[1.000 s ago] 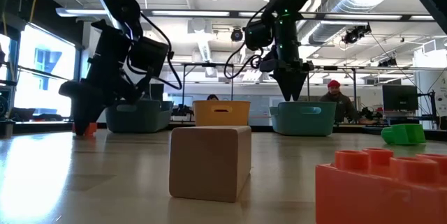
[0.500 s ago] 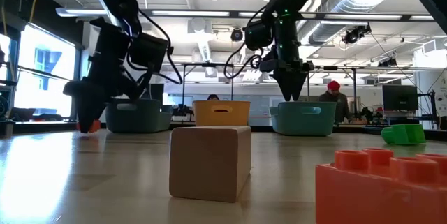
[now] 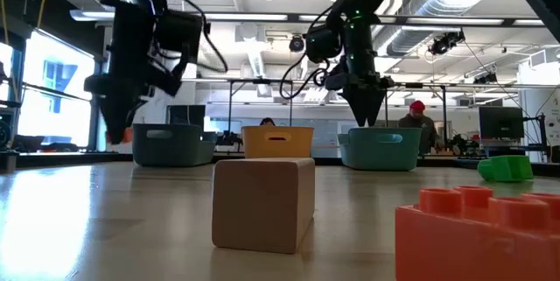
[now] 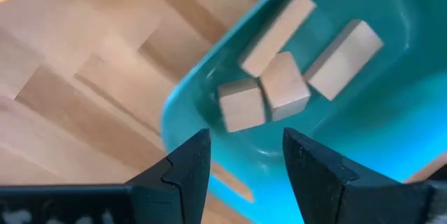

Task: Sort & place blocks by color
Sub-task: Put the orange game piece into the yellow bin

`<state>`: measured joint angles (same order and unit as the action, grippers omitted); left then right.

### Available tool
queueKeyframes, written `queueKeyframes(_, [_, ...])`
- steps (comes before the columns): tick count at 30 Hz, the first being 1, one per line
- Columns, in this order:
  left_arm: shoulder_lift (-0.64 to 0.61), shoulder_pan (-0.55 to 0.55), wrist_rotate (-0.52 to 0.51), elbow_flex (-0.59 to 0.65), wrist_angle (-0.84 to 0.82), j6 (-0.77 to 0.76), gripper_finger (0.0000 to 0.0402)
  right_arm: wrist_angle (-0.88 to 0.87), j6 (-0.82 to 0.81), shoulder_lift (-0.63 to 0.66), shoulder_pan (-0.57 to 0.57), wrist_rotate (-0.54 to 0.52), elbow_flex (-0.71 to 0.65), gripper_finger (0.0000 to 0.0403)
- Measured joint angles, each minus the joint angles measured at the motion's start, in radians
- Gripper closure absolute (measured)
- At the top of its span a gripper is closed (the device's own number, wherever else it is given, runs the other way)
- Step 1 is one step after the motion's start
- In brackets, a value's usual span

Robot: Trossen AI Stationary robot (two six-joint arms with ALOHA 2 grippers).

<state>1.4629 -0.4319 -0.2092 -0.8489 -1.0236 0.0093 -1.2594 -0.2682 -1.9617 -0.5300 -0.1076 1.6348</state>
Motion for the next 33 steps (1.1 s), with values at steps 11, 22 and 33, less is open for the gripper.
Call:
queueKeyframes(11, [-0.113, 0.047, 0.007, -0.111, 0.136, -0.011, 0.0284, -0.035, -0.001, 0.010, 0.102, -0.116, 0.026, 0.0238])
queueKeyframes(22, [-0.114, 0.021, 0.051, -0.126, 0.445, 0.021, 0.0284, -0.043, -0.046, 0.011, 0.208, -0.260, 0.213, 0.0238])
queueKeyframes(33, [-0.113, -0.001, 0.051, -0.126, 0.671, 0.144, 0.0284, 0.043, -0.038, 0.011, 0.243, -0.212, 0.305, 0.0238])
